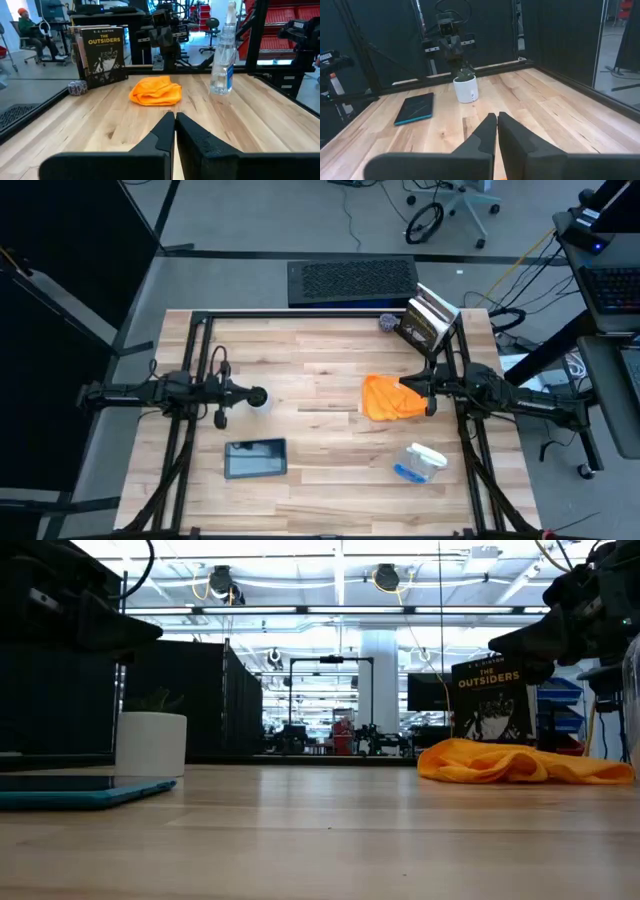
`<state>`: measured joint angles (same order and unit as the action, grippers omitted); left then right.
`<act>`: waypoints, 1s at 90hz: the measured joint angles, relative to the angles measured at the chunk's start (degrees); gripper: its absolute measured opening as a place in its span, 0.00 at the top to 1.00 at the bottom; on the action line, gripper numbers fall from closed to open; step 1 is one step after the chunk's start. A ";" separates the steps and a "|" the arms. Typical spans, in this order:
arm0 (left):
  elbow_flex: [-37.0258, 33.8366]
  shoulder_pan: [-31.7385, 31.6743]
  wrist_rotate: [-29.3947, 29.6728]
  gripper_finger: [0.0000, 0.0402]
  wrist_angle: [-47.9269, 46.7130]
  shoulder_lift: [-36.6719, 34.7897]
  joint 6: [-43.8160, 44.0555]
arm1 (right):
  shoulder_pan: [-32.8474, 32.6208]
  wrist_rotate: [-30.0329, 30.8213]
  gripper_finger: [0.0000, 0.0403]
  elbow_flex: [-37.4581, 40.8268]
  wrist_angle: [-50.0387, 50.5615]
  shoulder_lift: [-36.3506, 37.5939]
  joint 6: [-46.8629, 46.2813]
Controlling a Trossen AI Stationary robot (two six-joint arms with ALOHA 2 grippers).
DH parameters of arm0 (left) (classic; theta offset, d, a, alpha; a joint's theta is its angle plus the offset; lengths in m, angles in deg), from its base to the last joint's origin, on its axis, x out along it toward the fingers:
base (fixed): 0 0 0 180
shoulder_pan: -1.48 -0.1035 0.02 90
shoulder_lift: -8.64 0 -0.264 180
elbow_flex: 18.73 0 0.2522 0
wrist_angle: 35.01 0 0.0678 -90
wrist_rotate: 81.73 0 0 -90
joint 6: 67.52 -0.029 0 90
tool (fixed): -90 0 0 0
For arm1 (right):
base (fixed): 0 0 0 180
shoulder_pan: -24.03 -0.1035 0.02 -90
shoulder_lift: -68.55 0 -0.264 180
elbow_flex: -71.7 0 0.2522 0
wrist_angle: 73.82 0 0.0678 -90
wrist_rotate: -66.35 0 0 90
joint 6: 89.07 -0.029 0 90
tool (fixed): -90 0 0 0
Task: Apply microfiber cloth
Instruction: Spray the blue tablet with the transparent spray bottle
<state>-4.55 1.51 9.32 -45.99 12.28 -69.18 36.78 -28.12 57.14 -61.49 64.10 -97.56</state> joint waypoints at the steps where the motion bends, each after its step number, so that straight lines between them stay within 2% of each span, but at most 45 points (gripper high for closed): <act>1: 0.00 0.01 0.17 1.00 0.50 0.00 0.21 | 0.01 0.00 1.00 0.00 -0.01 0.00 0.00; 9: 0.43 0.01 3.85 1.00 4.45 -0.02 6.41 | 0.02 0.00 1.00 0.00 -0.02 0.00 -0.04; 15: 2.66 -0.01 7.02 1.00 3.00 0.52 11.91 | 0.01 -0.02 1.00 0.00 -0.02 0.00 -2.13; 23: 7.02 0.01 8.29 1.00 -1.83 2.97 16.50 | 0.02 0.00 1.00 0.00 -0.04 0.00 -7.15; 31: 12.59 0.05 9.26 1.00 -9.80 8.62 19.34 | 0.02 0.00 1.00 0.00 -0.17 0.00 -10.82; 43: 21.70 0.07 9.88 1.00 -19.84 21.34 24.90 | 0.02 0.00 1.00 0.00 -0.70 0.02 -12.02; 56: 32.35 0.10 6.63 1.00 -36.73 33.74 33.52 | 0.01 0.00 1.00 0.00 -0.56 0.00 -12.12; 62: 37.73 0.16 4.75 1.00 -47.40 38.01 37.25 | 0.02 0.00 1.00 0.00 -0.46 0.00 -12.82; 69: 42.85 1.04 3.96 1.00 -55.36 41.61 43.79 | 0.00 0.00 1.00 -0.02 -0.41 0.00 -13.18; 79: 46.72 4.58 0.50 1.00 -59.18 44.05 53.45 | 0.02 0.02 1.00 0.00 0.15 -0.02 -13.00; 90: 45.55 10.94 -2.42 1.00 -58.81 46.03 65.19 | 0.02 0.00 1.00 -0.02 0.13 -0.02 -12.03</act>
<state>41.00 12.44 6.90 -104.80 58.31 -4.00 36.80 -28.12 57.12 -61.36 64.08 -109.59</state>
